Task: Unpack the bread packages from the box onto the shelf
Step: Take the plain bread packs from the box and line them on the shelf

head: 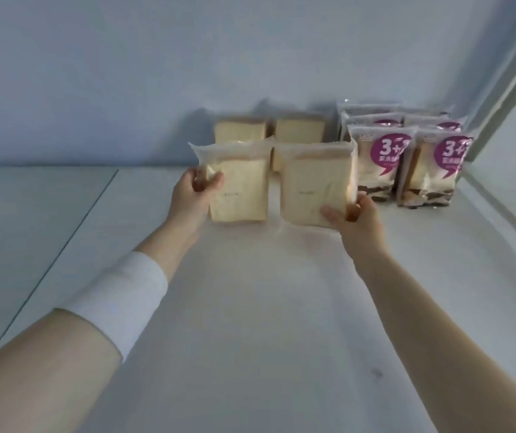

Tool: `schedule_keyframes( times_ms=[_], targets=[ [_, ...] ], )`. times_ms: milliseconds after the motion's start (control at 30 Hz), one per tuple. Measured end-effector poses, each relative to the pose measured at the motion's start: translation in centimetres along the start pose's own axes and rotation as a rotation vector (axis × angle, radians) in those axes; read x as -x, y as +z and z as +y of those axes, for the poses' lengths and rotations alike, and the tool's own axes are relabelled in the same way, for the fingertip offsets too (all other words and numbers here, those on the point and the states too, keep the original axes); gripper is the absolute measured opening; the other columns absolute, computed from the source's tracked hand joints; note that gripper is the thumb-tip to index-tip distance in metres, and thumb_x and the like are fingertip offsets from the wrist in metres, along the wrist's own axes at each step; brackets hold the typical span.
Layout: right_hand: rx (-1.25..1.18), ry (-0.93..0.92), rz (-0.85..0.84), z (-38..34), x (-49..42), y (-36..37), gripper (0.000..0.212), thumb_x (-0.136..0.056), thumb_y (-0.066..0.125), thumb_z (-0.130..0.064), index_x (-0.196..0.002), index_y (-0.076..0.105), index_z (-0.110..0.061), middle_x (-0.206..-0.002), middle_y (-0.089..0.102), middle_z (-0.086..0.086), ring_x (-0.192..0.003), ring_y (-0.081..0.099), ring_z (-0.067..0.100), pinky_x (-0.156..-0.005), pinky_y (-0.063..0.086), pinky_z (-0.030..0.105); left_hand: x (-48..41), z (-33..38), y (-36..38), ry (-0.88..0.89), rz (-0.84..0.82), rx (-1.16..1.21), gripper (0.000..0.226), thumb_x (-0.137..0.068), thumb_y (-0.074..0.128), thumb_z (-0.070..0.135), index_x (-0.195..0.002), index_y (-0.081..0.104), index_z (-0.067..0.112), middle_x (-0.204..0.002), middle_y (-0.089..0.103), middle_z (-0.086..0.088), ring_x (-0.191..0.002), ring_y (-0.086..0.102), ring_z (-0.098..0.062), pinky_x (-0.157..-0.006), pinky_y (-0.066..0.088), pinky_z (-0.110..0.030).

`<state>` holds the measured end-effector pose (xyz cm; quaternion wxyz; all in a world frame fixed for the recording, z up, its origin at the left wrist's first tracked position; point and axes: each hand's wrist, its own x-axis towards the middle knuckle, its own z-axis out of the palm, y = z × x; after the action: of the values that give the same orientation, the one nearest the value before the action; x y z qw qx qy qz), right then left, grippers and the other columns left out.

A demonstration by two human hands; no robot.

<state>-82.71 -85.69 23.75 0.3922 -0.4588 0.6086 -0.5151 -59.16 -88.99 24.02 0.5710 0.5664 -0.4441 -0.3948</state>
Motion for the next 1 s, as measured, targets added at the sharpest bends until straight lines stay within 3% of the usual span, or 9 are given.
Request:
schedule_keyframes(
  times_ms=[67, 167, 267, 400, 467, 567, 700, 867, 1000],
  targets=[
    [0.018, -0.004, 0.034, 0.4, -2.8, 1.8, 0.029, -0.081, 0.069, -0.015, -0.096, 0.044, -0.013, -0.089, 0.051, 0.006, -0.081, 0.047, 0.018, -0.071, 0.041, 0.028, -2.8, -0.9, 1.0, 0.02, 0.056, 0.063, 0.02, -0.086, 0.064, 0.016, -0.1, 0.051, 0.011, -0.091, 0.061, 0.001, -0.09, 0.059, -0.019, -0.087, 0.049, -0.036],
    [0.139, -0.032, 0.085, 1.4, -5.6, 3.7, 0.029, -0.08, 0.07, -0.023, -0.094, 0.047, -0.011, -0.091, 0.053, 0.009, -0.082, 0.047, 0.021, -0.068, 0.04, 0.025, -5.4, -1.6, 2.5, 0.063, 0.101, 0.075, 0.019, -0.084, 0.066, 0.016, -0.09, 0.049, 0.019, -0.083, 0.057, 0.005, -0.078, 0.055, -0.01, -0.074, 0.046, -0.023],
    [0.231, -0.06, 0.188, 1.9, -7.1, 5.1, 0.046, -0.078, 0.071, -0.026, -0.115, 0.052, -0.005, -0.118, 0.055, 0.013, -0.108, 0.051, 0.027, -0.092, 0.041, 0.034, -6.9, -1.7, 3.5, 0.107, 0.126, 0.047, 0.021, -0.072, 0.066, 0.03, -0.084, 0.049, 0.03, -0.081, 0.055, 0.007, -0.075, 0.053, -0.008, -0.07, 0.045, -0.02],
    [0.15, -0.126, 0.334, 1.5, -7.6, 6.5, 0.054, -0.077, 0.071, -0.011, -0.123, 0.043, -0.007, -0.12, 0.055, 0.008, -0.109, 0.052, 0.022, -0.089, 0.037, 0.018, -7.8, -2.5, 4.1, 0.154, 0.169, -0.006, 0.018, -0.081, 0.068, 0.024, -0.091, 0.053, 0.024, -0.081, 0.058, 0.011, -0.074, 0.055, -0.003, -0.07, 0.044, -0.014],
    [0.168, -0.141, 0.362, 1.5, -7.8, 7.1, 0.051, -0.079, 0.069, -0.008, -0.123, 0.043, -0.006, -0.123, 0.054, 0.009, -0.114, 0.05, 0.025, -0.093, 0.036, 0.023, -7.9, -2.6, 4.4, 0.166, 0.198, -0.035, 0.02, -0.084, 0.066, 0.019, -0.098, 0.051, 0.02, -0.085, 0.058, 0.01, -0.076, 0.055, -0.002, -0.069, 0.044, -0.01],
    [0.269, -0.171, 0.377, 1.7, -7.8, 7.5, 0.053, -0.083, 0.064, -0.007, -0.13, 0.041, -0.002, -0.131, 0.046, 0.015, -0.124, 0.042, 0.029, -0.1, 0.026, 0.022, -8.0, -2.7, 4.6, 0.172, 0.221, -0.063, 0.031, -0.085, 0.066, 0.019, -0.108, 0.047, 0.018, -0.101, 0.057, 0.0, -0.089, 0.055, -0.01, -0.081, 0.045, -0.017],
    [0.435, -0.196, 0.273, 1.4, -6.6, 7.5, 0.071, -0.088, 0.058, -0.012, -0.145, 0.017, 0.0, -0.141, 0.034, 0.019, -0.133, 0.03, 0.032, -0.11, 0.018, 0.028, -7.3, -2.0, 4.3, 0.186, 0.215, -0.222, 0.045, -0.087, 0.063, 0.022, -0.124, 0.045, 0.004, -0.11, 0.054, -0.003, -0.099, 0.052, -0.013, -0.079, 0.039, -0.005],
    [0.653, -0.286, 0.192, 0.1, -2.4, 6.4, 0.074, -0.092, 0.052, -0.023, -0.148, 0.007, -0.006, -0.154, 0.012, 0.016, -0.143, 0.012, 0.028, -0.117, 0.014, 0.035, -3.3, -0.6, 2.7, 0.176, 0.337, -0.703, 0.063, -0.092, 0.052, 0.035, -0.143, 0.029, 0.007, -0.144, 0.04, -0.013, -0.133, 0.035, -0.03, -0.105, 0.028, -0.039],
    [0.946, -0.307, 0.084, -0.6, 3.3, 4.0, 0.063, -0.095, 0.045, -0.027, -0.147, 0.013, -0.012, -0.156, 0.009, 0.011, -0.145, 0.003, 0.027, -0.118, 0.012, 0.04, 2.7, -0.1, 1.0, 0.419, 0.079, -1.082, 0.058, -0.092, 0.05, 0.032, -0.143, 0.03, 0.011, -0.142, 0.04, -0.013, -0.132, 0.034, -0.031, -0.104, 0.028, -0.043]
  ],
)
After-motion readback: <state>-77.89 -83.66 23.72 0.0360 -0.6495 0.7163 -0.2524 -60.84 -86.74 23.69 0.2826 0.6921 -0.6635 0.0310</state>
